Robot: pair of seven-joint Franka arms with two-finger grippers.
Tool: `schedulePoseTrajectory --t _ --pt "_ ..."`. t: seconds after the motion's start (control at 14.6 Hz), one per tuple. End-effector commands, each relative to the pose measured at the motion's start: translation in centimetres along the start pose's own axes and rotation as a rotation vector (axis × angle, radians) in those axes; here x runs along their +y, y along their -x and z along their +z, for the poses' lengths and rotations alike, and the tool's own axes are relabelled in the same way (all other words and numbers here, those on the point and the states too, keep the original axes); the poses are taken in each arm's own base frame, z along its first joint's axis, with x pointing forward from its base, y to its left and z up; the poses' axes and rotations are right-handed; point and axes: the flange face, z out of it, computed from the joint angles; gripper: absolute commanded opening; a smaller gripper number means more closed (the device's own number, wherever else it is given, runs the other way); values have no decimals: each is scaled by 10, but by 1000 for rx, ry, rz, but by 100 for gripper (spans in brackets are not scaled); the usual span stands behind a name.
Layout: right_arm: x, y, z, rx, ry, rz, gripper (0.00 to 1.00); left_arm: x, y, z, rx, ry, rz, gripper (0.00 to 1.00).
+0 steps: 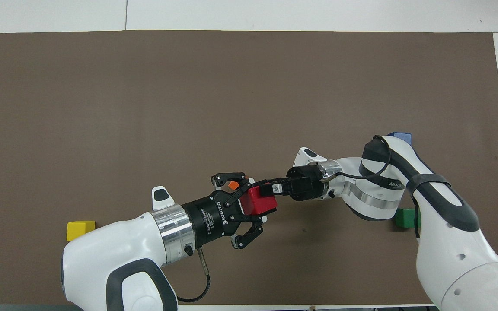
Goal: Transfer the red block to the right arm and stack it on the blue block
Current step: 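Close the right gripper on the red block held by the left gripper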
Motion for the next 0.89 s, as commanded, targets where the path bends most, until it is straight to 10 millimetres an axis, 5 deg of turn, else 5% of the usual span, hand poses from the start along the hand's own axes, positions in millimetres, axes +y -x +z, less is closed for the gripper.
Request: schedulePoseTrajectory --t 0.0,0.48,0.82 --pt "-2 12 -1 17 -2 -29 100 -3 -4 -4 -8 16 -8 0" --pt "-6 18 0 16 0 -35 99 -3 -5 -3 -6 14 -10 0" --pt "-6 18 0 15 3 -36 78 -3 -5 -3 -5 14 -9 0"
